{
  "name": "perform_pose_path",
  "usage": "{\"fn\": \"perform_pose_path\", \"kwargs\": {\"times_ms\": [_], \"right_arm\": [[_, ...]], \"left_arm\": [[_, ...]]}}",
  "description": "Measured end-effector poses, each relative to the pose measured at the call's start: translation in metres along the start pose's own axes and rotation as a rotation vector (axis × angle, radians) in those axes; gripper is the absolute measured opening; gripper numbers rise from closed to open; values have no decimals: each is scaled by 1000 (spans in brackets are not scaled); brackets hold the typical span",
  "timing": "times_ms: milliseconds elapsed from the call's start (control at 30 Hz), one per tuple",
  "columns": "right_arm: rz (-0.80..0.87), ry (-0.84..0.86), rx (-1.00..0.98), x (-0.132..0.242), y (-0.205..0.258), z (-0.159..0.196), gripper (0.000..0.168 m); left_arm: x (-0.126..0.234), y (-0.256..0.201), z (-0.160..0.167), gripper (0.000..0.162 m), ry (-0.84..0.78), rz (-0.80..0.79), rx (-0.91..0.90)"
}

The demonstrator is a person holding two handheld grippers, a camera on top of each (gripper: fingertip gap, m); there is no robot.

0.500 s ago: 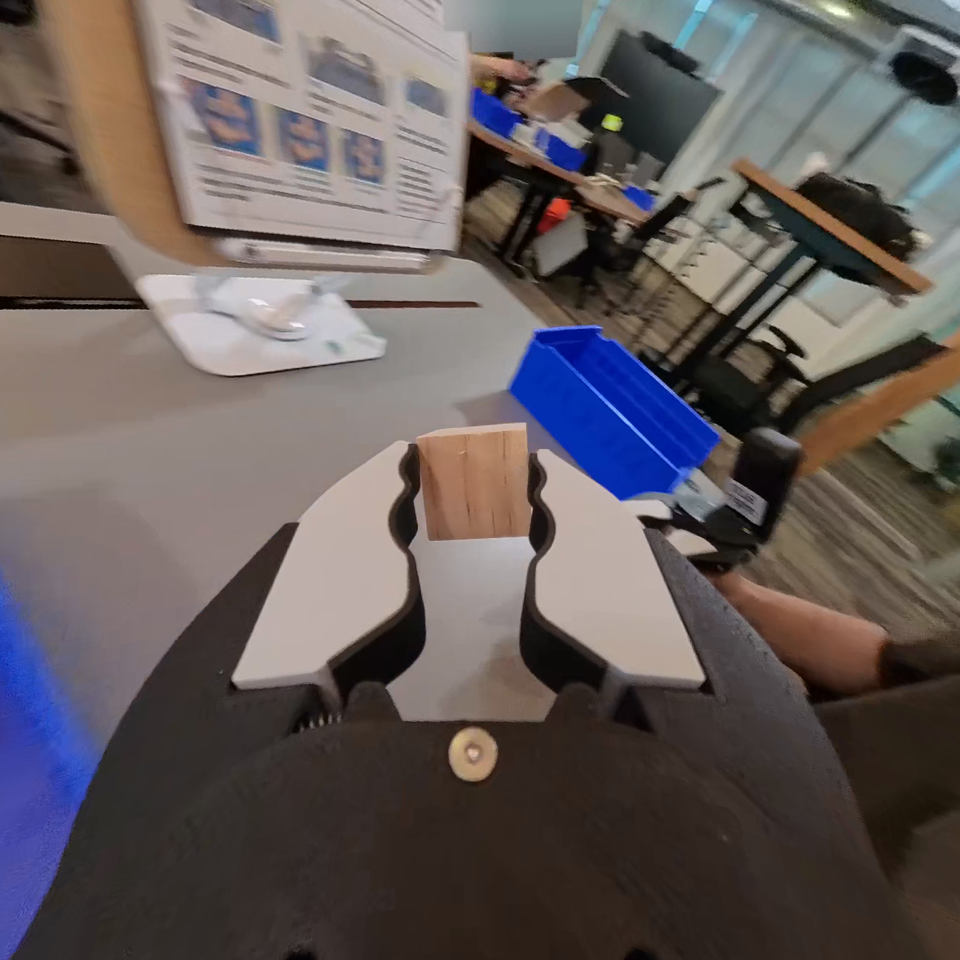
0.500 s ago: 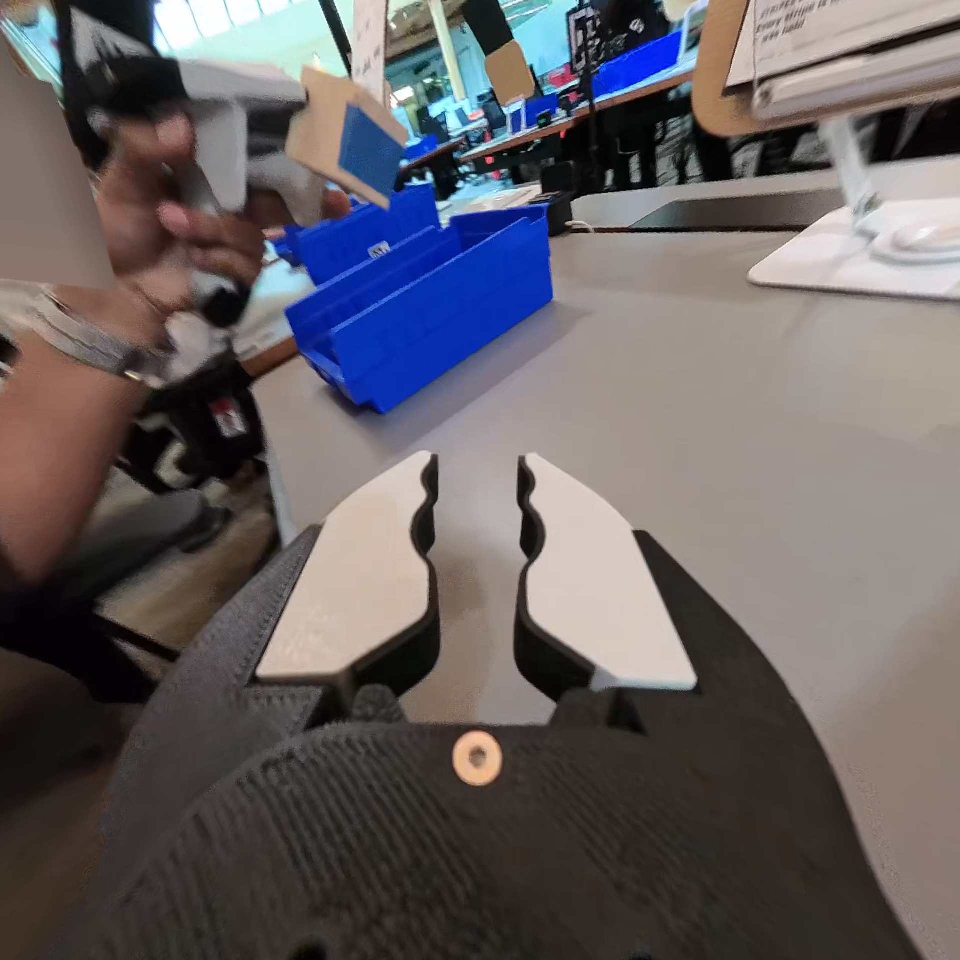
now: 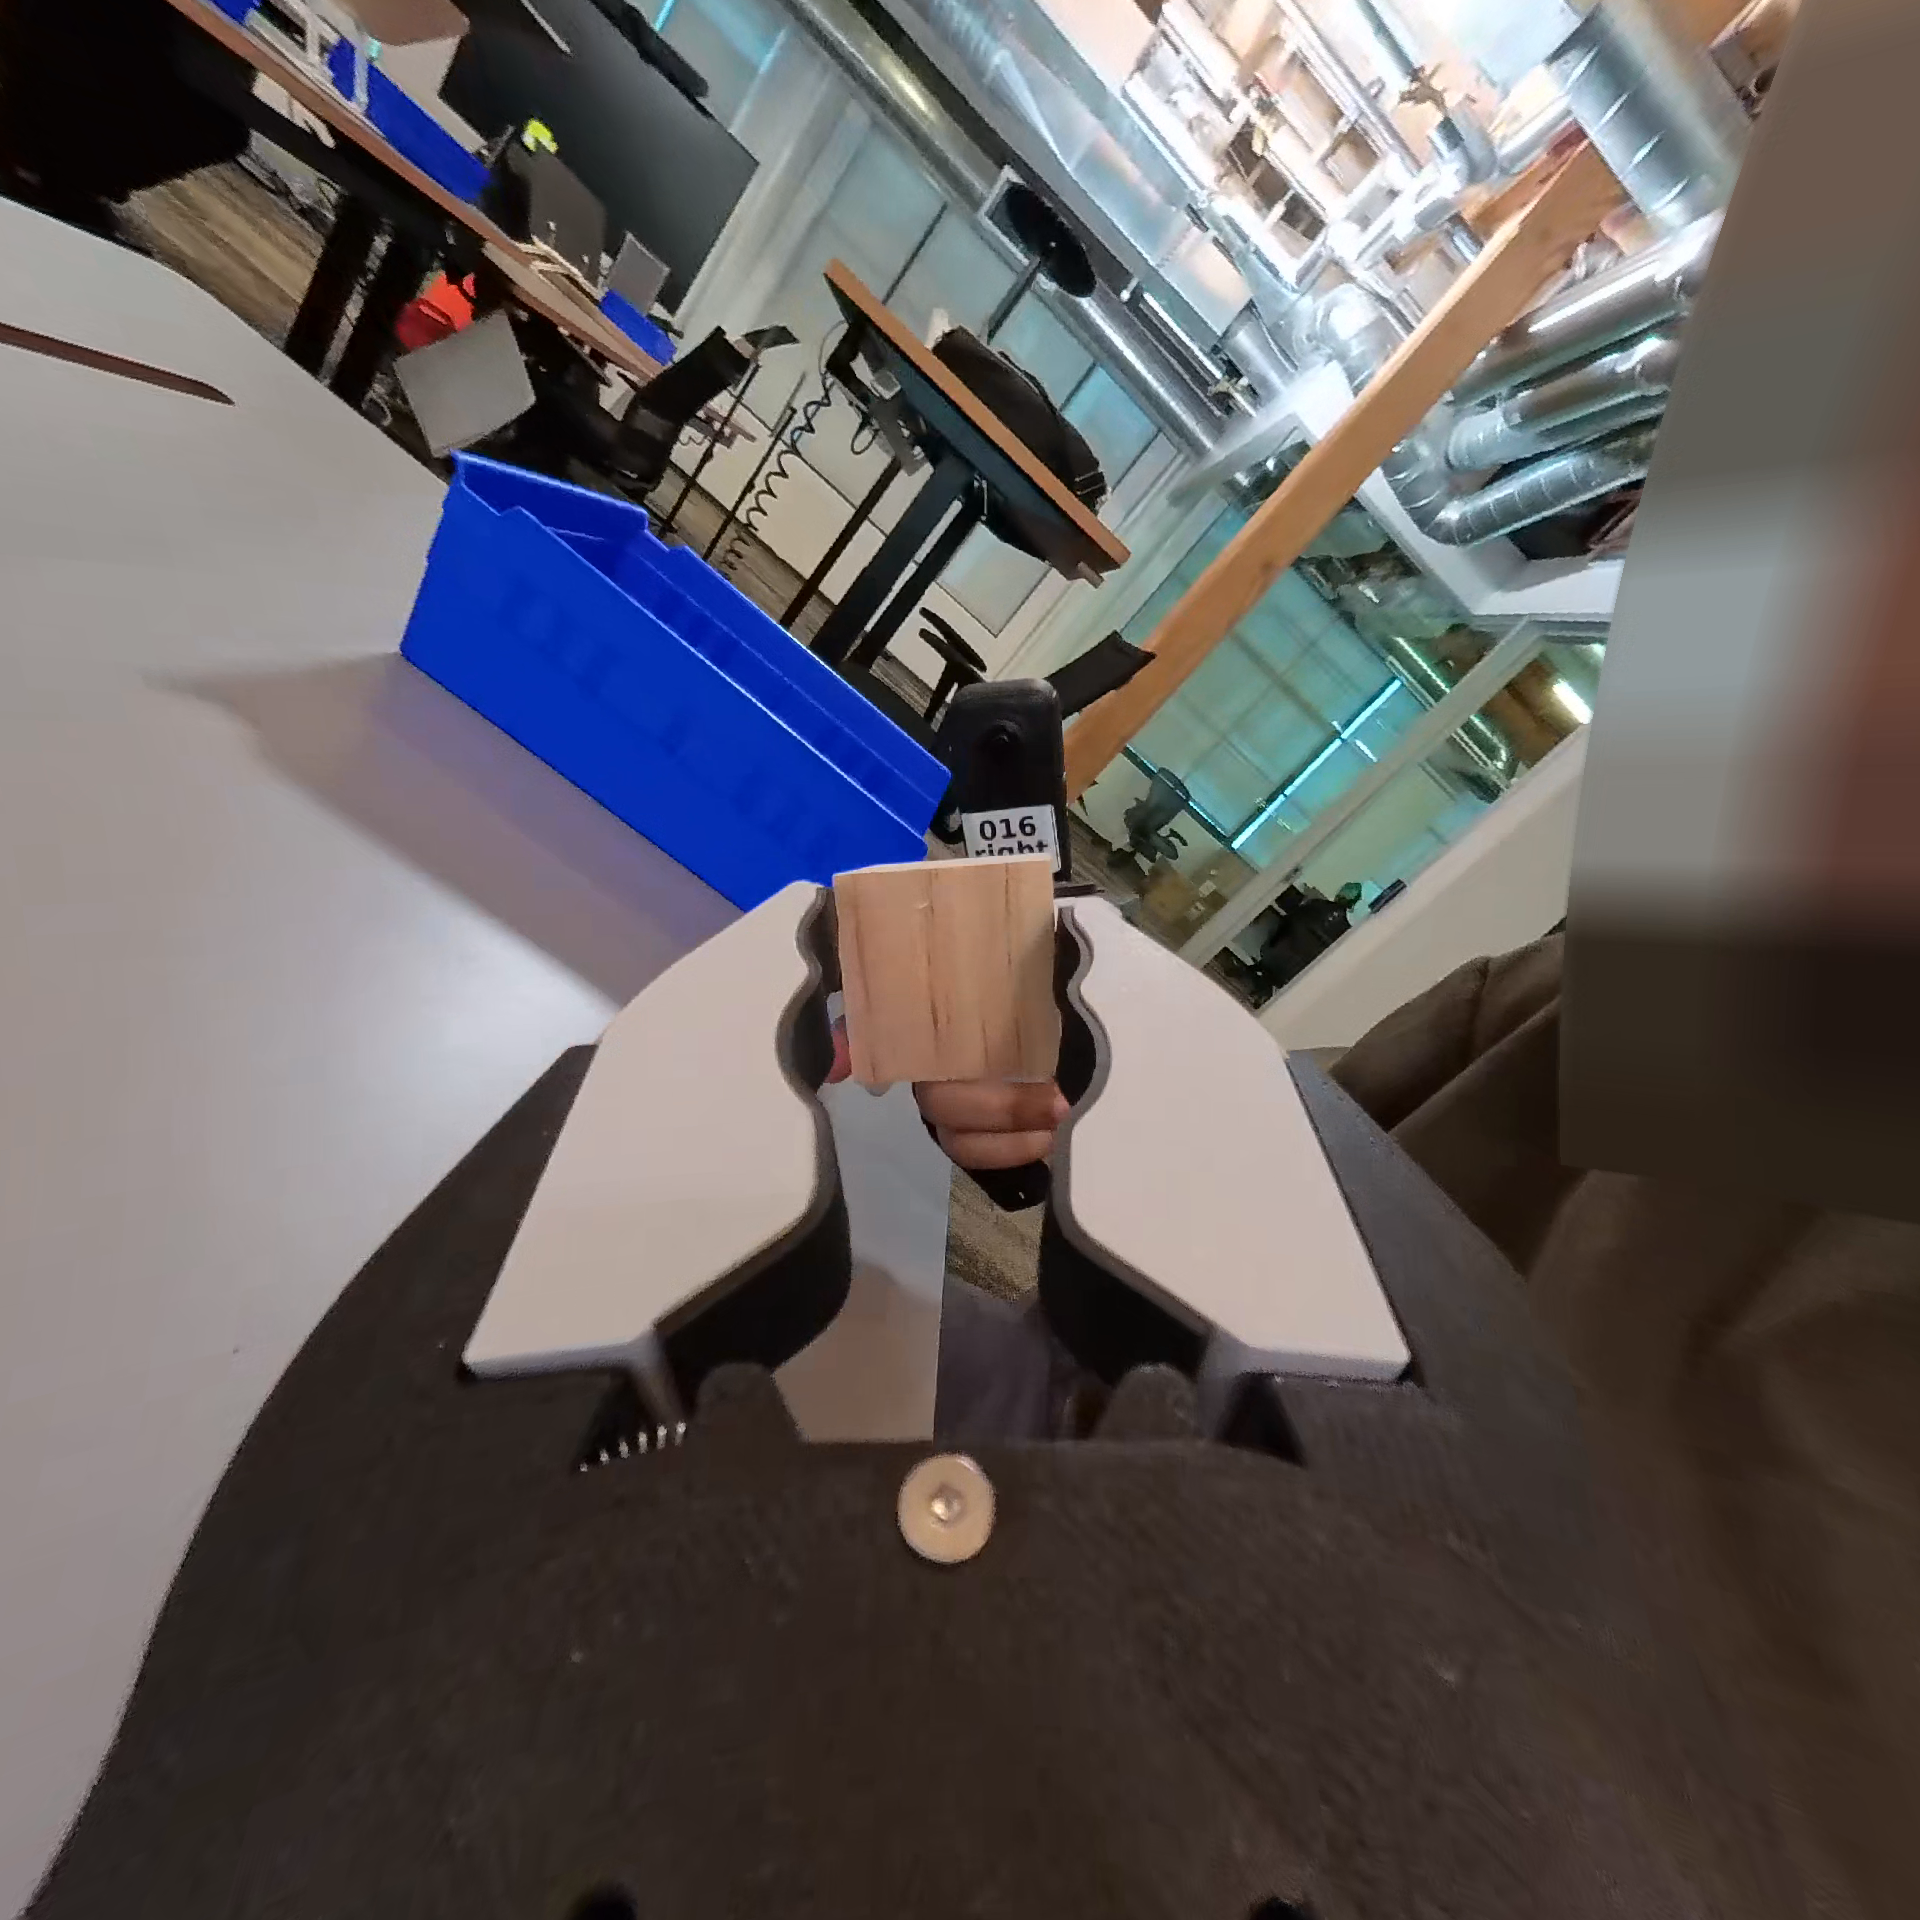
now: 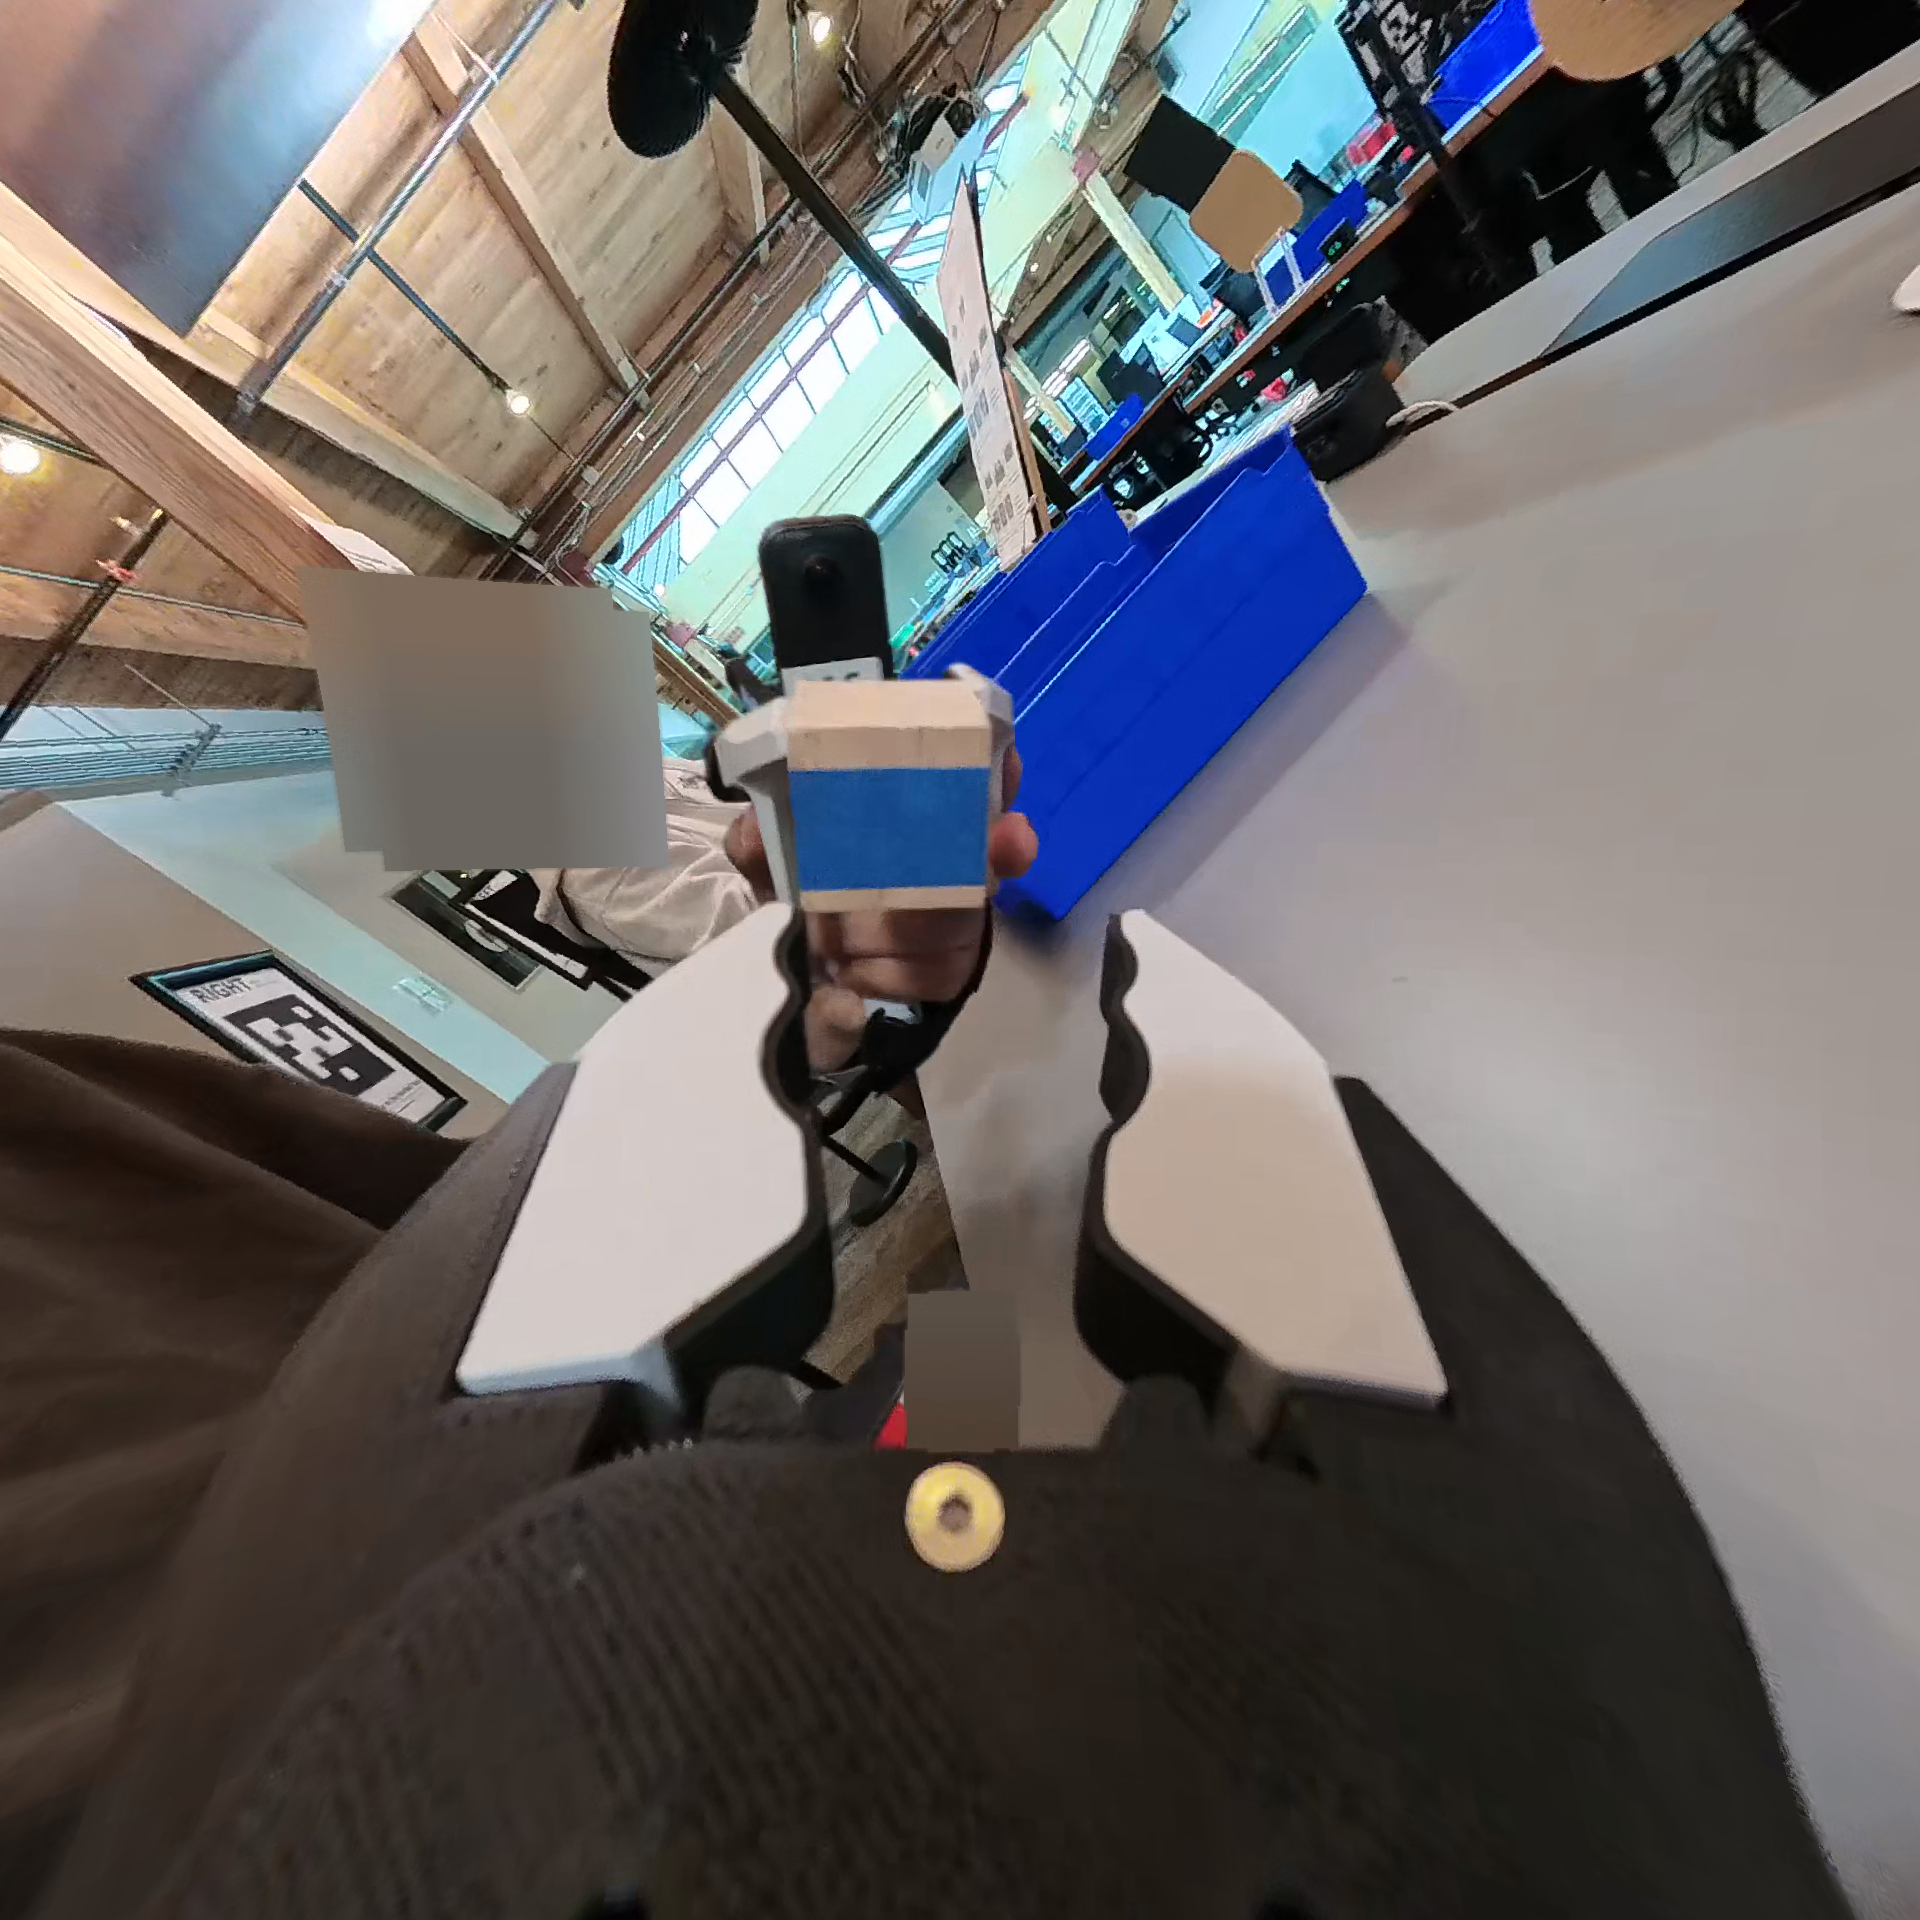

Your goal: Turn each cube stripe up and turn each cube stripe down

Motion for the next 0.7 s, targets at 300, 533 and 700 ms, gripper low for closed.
{"fn": "perform_pose_path", "kwargs": {"times_ms": [300,533,700], "right_arm": [[-37,-12,-41,-1,-1,2,49],[-37,12,-39,-7,2,6,49],[-27,15,-31,-7,1,6,48]], "left_arm": [[-16,7,17,40,29,46,15],[-13,9,18,40,8,44,30],[-17,8,20,40,0,53,38]]}}
Point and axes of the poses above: each gripper's, where its closed fingertips meet, x back along the fingers, z out of its underside, y = z × x across the jaws, the point moved 10 cm from there along x, back along the fingers, and after that the axes turned 3 degrees about y, right-handed, at the moved point
